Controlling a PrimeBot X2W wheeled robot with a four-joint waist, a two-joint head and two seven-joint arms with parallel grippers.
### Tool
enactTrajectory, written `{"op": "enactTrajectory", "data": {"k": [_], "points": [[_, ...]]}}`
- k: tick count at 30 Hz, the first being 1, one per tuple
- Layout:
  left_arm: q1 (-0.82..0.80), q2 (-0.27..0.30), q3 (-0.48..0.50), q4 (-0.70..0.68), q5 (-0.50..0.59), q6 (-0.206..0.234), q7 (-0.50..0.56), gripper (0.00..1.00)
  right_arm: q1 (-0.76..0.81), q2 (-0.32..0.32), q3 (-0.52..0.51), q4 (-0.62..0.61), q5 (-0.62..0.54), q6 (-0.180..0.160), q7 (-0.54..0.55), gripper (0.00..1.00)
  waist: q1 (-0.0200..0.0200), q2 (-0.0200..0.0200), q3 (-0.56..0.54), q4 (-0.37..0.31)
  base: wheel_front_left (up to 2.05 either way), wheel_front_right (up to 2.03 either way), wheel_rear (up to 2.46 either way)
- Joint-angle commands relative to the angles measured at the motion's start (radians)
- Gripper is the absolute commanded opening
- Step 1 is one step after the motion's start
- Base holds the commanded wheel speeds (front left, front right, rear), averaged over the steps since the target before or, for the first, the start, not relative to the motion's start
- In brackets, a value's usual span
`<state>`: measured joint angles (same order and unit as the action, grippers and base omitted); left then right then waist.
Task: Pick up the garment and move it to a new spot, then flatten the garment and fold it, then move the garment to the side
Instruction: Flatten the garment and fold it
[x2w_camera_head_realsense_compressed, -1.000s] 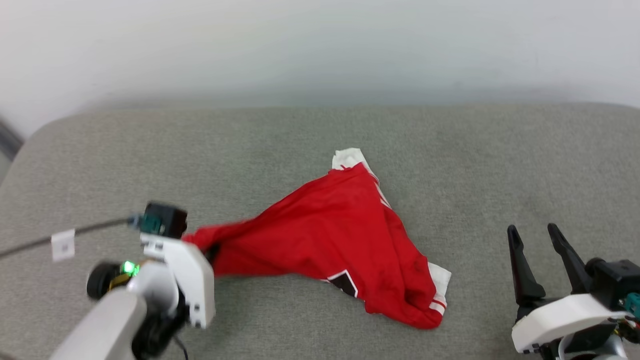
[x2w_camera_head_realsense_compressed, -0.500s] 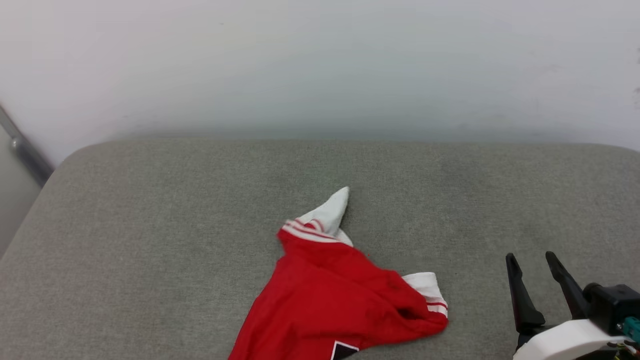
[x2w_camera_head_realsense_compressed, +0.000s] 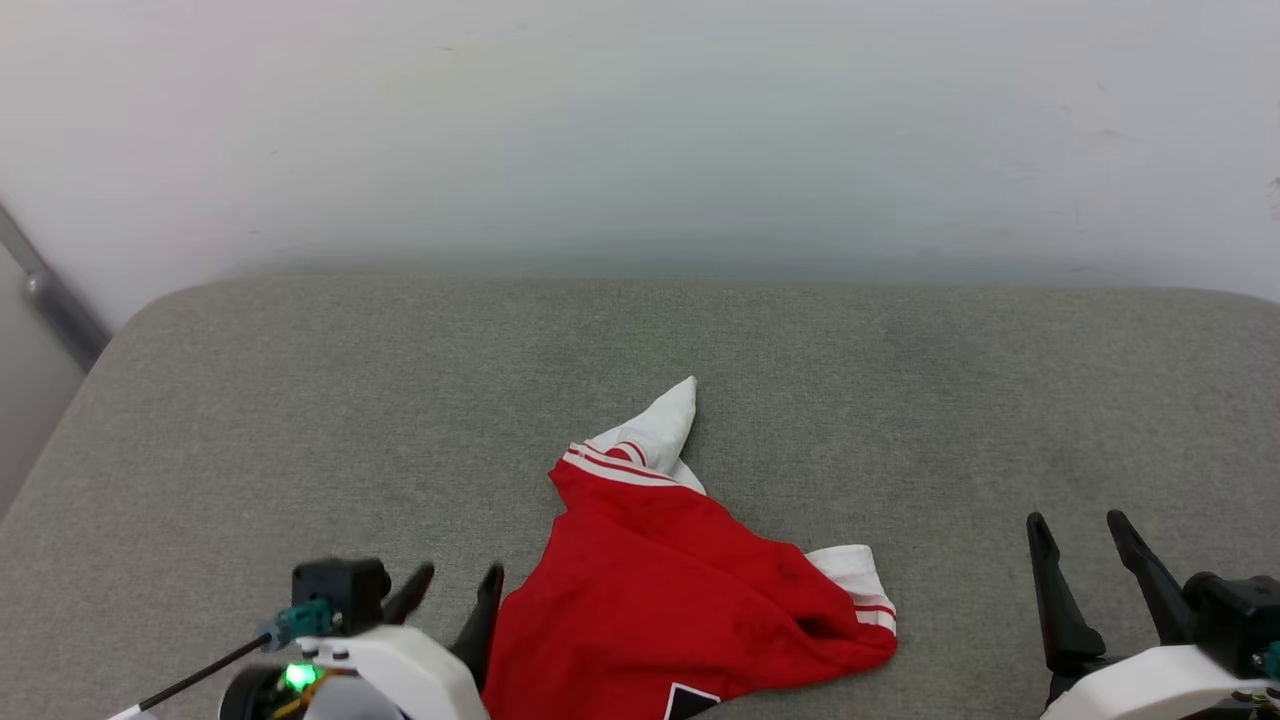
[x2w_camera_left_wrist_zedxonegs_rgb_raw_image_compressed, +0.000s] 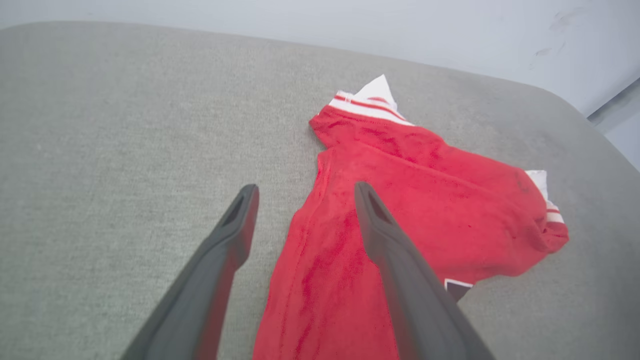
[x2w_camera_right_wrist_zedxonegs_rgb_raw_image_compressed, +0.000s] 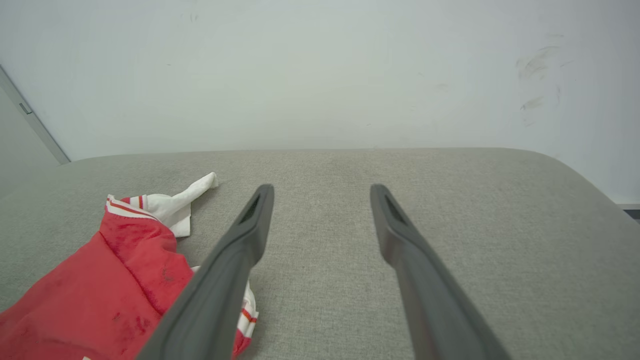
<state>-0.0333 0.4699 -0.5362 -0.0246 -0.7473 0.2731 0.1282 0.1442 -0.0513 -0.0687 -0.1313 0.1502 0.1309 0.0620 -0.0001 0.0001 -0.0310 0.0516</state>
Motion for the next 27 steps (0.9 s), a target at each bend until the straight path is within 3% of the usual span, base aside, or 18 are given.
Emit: {"op": "enactTrajectory", "data": {"k": [1, 11, 15, 19, 27], "points": [[-0.034, -0.009, 0.012, -0.005, 0.026, 0.006, -0.039, 1.0, 0.008, 0.001, -0.002, -0.008, 0.008, 0.0, 0.001, 1.0, 0.0001, -0.0001, 0.001, -0.002, 0.0, 0.0, 0.0], [-0.153, -0.08, 0.029, 0.053, 0.145, -0.008, -0.309, 1.0, 0.004, 0.001, -0.023, -0.013, 0.006, 0.0, 0.03, 1.0, 0.0001, -0.0001, 0.022, -0.012, 0.0, 0.0, 0.0], [-0.178, -0.094, 0.029, 0.081, 0.168, -0.018, -0.352, 1.0, 0.003, 0.001, -0.033, -0.007, 0.015, 0.0, 0.076, 1.0, 0.0001, -0.0001, 0.037, -0.005, 0.0, 0.0, 0.0], [-0.198, -0.105, 0.021, 0.086, 0.191, -0.025, -0.369, 1.0, -0.015, -0.007, -0.028, 0.006, 0.028, 0.0, 0.208, 1.0, 0.0001, -0.0001, 0.064, 0.018, 0.0, 0.0, 0.0], [-0.253, -0.126, -0.009, 0.082, 0.233, -0.041, -0.378, 1.0, -0.088, -0.13, 0.059, 0.009, 0.15, 0.0, 0.527, 1.0, 0.0001, -0.0001, 0.143, 0.086, 0.0, 0.0, 0.0]]}}
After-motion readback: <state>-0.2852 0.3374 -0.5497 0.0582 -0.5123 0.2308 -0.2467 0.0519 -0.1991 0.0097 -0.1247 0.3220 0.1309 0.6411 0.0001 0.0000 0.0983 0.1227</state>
